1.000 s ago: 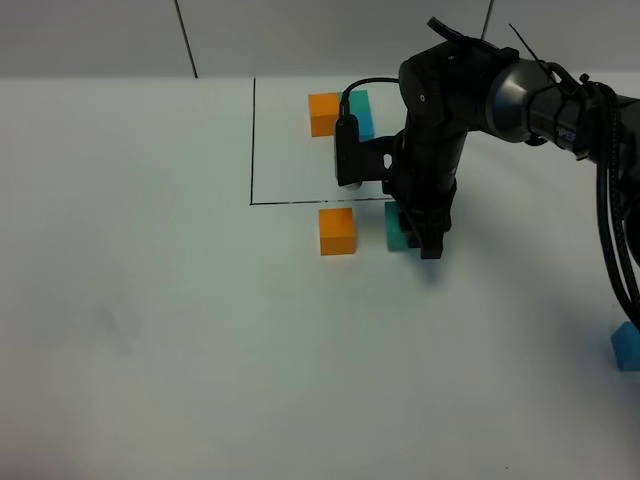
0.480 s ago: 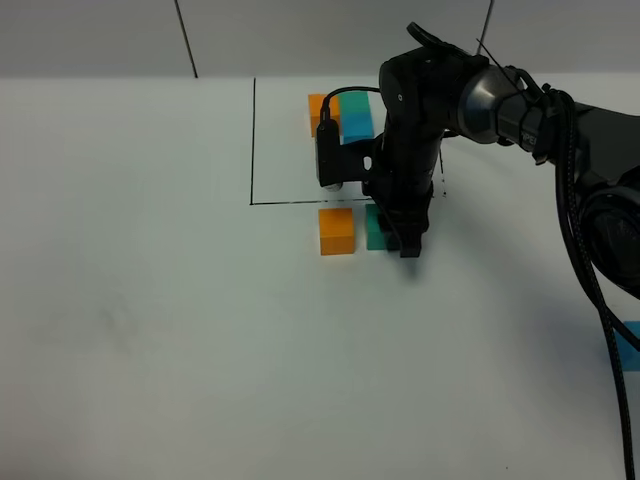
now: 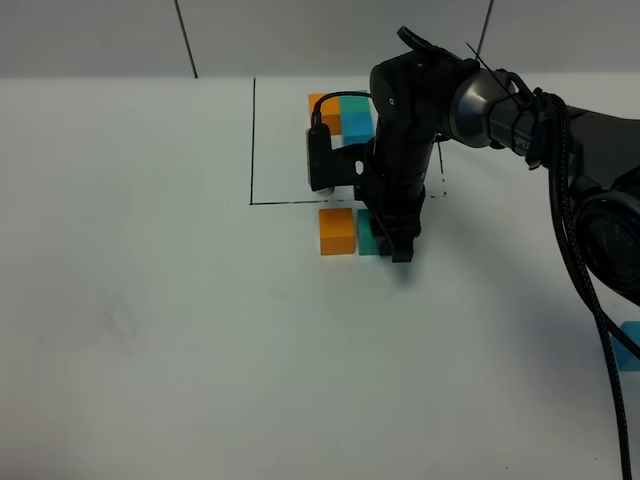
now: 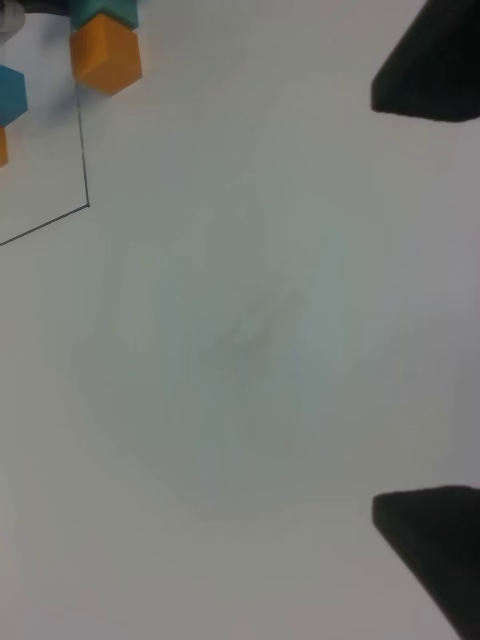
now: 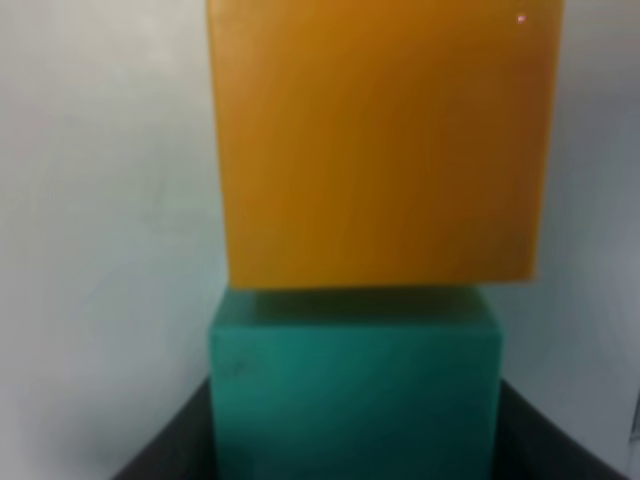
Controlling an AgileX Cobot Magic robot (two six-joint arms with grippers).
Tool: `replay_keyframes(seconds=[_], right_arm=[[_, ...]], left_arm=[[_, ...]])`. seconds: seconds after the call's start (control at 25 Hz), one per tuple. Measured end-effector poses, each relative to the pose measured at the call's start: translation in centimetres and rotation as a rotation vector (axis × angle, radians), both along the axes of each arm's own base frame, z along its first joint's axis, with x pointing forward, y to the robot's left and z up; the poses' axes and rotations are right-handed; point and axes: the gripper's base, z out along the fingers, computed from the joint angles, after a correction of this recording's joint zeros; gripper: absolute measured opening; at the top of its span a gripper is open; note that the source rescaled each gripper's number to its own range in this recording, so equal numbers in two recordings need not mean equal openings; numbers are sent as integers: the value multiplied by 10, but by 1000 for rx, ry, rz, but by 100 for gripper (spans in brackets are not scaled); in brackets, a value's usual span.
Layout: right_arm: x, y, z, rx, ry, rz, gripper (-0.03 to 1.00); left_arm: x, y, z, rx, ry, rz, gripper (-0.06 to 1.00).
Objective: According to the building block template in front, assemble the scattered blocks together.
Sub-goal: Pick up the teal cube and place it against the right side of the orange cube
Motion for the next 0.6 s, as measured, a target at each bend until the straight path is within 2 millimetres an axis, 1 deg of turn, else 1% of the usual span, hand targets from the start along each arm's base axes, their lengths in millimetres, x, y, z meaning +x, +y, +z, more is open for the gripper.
replay_keyframes(seconds=[0.24, 0.6], right_arm=[[0, 3, -2, 5, -1, -39, 0], [0, 3, -3, 5, 8, -48, 0]], left_arm=[[0, 0, 0, 0, 0, 0, 61], [0, 0, 0, 0, 0, 0, 61]])
